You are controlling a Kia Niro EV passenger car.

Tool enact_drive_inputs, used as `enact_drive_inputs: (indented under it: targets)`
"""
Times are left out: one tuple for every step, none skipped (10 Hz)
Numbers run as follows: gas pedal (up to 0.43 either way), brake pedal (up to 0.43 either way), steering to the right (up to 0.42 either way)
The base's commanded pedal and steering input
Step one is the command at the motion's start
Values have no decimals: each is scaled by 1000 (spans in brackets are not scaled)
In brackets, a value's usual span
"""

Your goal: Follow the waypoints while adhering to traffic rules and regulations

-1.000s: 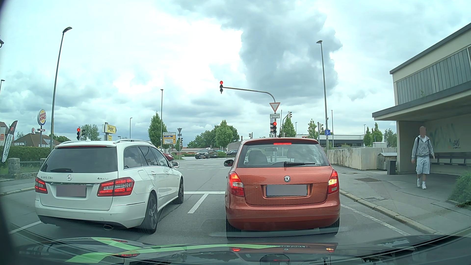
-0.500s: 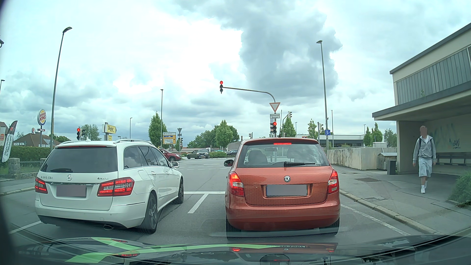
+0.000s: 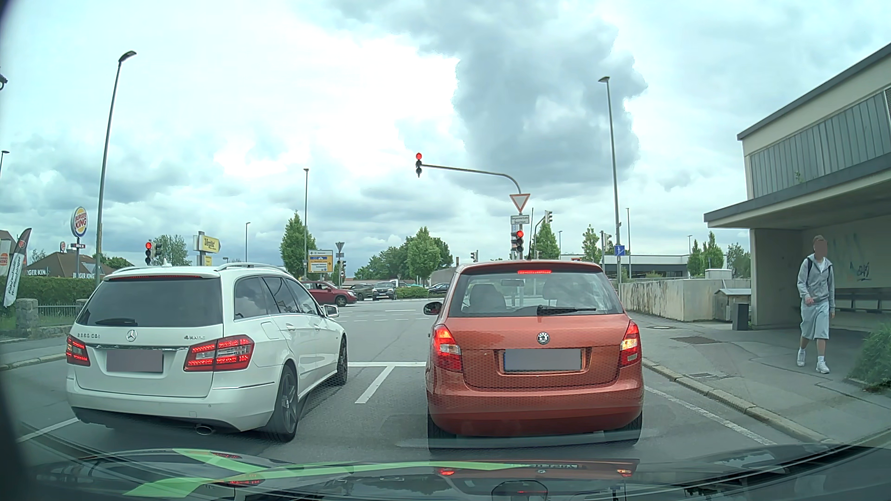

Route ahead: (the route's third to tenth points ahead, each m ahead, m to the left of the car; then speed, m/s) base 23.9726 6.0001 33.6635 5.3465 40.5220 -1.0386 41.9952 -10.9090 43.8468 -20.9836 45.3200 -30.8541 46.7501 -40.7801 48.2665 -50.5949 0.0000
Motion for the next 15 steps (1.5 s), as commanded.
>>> enact_drive_inputs:
  targets:
    - [0, 244, -2]
    - [0, 244, -2]
    - [0, 244, -2]
    - [0, 244, -2]
    - [0, 244, -2]
    - [0, 244, -2]
    - [0, 244, -2]
    - [0, 244, -2]
    - [0, 244, -2]
    - [0, 244, -2]
    - [0, 244, -2]
    - [0, 244, -2]
    - [0, 244, -2]
    - [0, 244, -2]
    - [0, 244, -2]
